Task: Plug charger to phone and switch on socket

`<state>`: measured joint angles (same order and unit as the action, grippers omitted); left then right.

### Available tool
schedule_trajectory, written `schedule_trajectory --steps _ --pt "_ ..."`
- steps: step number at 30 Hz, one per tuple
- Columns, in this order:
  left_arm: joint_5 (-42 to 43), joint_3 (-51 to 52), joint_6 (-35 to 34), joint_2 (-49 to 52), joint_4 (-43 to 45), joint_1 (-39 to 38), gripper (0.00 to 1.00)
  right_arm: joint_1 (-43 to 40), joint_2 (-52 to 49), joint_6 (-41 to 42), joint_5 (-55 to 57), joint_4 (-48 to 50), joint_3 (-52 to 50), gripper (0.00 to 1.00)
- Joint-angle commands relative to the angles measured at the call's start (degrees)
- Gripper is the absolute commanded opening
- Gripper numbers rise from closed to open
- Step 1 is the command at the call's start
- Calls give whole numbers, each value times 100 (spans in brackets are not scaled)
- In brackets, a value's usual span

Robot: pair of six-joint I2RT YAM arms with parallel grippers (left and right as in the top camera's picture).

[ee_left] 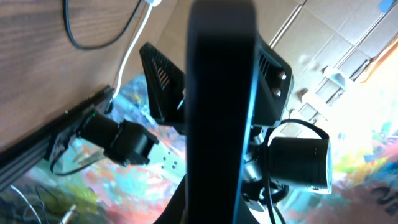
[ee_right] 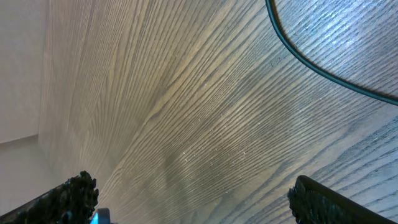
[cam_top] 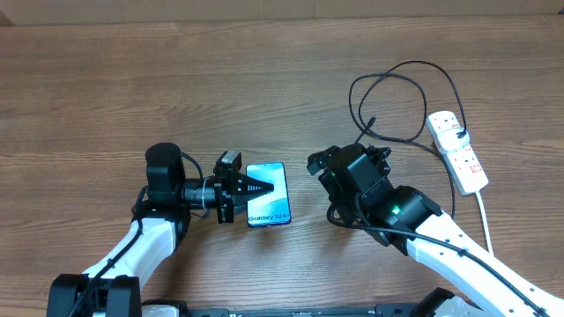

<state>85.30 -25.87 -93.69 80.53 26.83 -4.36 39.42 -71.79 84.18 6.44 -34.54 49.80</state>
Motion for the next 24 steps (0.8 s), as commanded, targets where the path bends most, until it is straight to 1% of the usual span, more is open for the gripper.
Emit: schedule_trajectory --steps 1,7,12,18,24 --pt "485 -92 -374 -17 46 22 4 15 31 -20 103 11 83 100" --pt "518 -92 -404 -17 46 22 4 15 31 -20 103 11 83 100" --pt "367 -92 -409 -17 44 22 4 15 31 -17 103 11 83 100" --pt "474 -92 -409 -17 44 22 4 15 28 -20 103 11 83 100" --pt "291 -92 -409 -17 44 22 4 15 31 -20 103 11 83 100"
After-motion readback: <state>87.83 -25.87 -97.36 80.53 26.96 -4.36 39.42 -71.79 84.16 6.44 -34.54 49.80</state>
